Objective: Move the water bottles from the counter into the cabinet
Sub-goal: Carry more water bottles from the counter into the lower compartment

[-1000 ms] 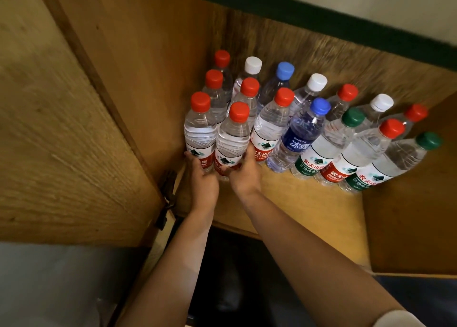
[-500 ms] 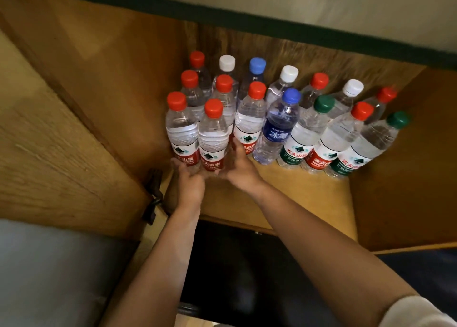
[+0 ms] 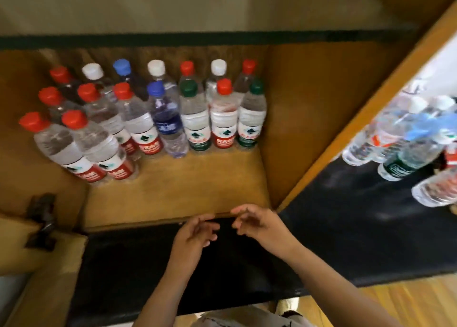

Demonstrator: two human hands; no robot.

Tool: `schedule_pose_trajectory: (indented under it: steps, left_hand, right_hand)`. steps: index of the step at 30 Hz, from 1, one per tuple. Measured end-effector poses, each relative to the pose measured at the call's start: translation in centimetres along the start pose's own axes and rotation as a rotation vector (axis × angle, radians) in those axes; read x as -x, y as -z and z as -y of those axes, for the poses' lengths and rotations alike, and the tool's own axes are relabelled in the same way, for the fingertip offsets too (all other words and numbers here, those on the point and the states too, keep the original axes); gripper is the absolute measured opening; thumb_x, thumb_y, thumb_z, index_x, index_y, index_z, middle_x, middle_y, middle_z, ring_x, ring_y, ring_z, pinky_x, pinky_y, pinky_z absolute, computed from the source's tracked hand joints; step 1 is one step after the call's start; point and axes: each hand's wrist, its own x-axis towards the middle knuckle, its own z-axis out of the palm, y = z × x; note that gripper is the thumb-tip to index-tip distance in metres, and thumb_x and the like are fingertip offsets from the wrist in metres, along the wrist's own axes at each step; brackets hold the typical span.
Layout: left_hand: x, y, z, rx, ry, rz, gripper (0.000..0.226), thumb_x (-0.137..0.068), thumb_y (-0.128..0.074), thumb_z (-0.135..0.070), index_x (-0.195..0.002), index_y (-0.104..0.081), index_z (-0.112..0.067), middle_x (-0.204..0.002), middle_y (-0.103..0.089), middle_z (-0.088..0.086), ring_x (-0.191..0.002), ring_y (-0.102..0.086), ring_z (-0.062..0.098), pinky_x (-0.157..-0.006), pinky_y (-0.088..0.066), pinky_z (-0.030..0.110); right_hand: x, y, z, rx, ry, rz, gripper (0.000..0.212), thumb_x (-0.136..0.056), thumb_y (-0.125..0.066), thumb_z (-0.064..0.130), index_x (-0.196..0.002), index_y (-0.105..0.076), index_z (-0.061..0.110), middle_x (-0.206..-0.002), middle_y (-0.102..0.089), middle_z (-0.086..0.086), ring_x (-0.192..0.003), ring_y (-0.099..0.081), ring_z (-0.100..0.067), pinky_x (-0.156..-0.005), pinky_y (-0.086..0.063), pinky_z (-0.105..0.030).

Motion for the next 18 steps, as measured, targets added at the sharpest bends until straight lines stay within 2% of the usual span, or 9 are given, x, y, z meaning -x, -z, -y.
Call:
schedule_pose_trajectory:
  steps: [2, 5, 9, 13, 16, 18]
  left_hand:
    - [0.6, -3.9, -0.1, -0.060, 0.014, 0.067, 0.023, -0.094, -0.046, -0.005, -0.097, -0.063, -0.020, -0.083, -0.070, -0.001, -0.068, -0.062, 0.011, -0.068, -0.048, 0.022]
    - [1.2, -9.5, -0.5, -0.145, -0.008, 0.164, 0.026, -0.093, -0.047, -0.004, -0.094, -0.064, -0.024, -0.078, -0.069, -0.003, -0.066, -0.062, 0.008, -0.066, -0.051, 0.019]
    - [1.7, -17.2, -1.4, -0.251, -0.050, 0.293, 0.029, -0.091, -0.048, -0.002, -0.095, -0.064, -0.025, -0.085, -0.068, 0.002, -0.073, -0.062, 0.012, -0.068, -0.053, 0.018]
    - [1.5, -25.1, -2.4, -0.372, -0.115, 0.406, 0.029, -0.092, -0.048, -0.006, -0.097, -0.061, -0.032, -0.088, -0.068, -0.005, -0.083, -0.065, 0.010, -0.070, -0.052, 0.013]
    - [0.3, -30.7, -3.5, -0.392, -0.173, 0.469, 0.032, -0.089, -0.051, -0.001, -0.105, -0.059, -0.028, -0.097, -0.066, -0.004, -0.090, -0.062, 0.012, -0.074, -0.048, 0.015]
    - [-1.0, -34.4, -4.3, -0.387, -0.236, 0.456, 0.038, -0.087, -0.054, 0.001, -0.119, -0.053, -0.020, -0.107, -0.061, -0.002, -0.095, -0.058, 0.011, -0.081, -0.046, 0.020]
  right_hand:
    - [2.9, 3.3, -1.8, -0.007, -0.003, -0.052, 0.027, -0.087, -0.058, 0.001, -0.100, -0.058, 0.025, -0.084, -0.065, 0.000, -0.073, -0.064, -0.009, -0.075, -0.050, -0.022]
    - [6.6, 8.3, -4.4, -0.047, -0.010, -0.170, 0.028, -0.087, -0.057, 0.000, -0.101, -0.060, 0.024, -0.085, -0.066, -0.004, -0.074, -0.064, -0.013, -0.074, -0.052, -0.023]
    - [10.9, 14.6, -8.1, -0.117, -0.065, -0.405, 0.022, -0.087, -0.057, 0.000, -0.095, -0.062, 0.021, -0.080, -0.066, -0.005, -0.069, -0.063, -0.016, -0.065, -0.048, -0.017]
    - [14.8, 20.8, -12.1, -0.153, -0.110, -0.636, 0.024, -0.087, -0.058, 0.001, -0.093, -0.063, 0.023, -0.082, -0.067, -0.005, -0.071, -0.064, -0.015, -0.066, -0.048, -0.018]
    - [16.6, 25.1, -14.5, -0.173, -0.145, -0.775, 0.026, -0.086, -0.060, 0.004, -0.092, -0.062, 0.029, -0.085, -0.067, 0.002, -0.078, -0.064, -0.011, -0.072, -0.049, -0.024]
    - [17.1, 27.9, -15.8, -0.173, -0.144, -0.867, 0.028, -0.084, -0.062, 0.003, -0.095, -0.061, 0.028, -0.086, -0.065, 0.004, -0.082, -0.062, -0.010, -0.076, -0.049, -0.026]
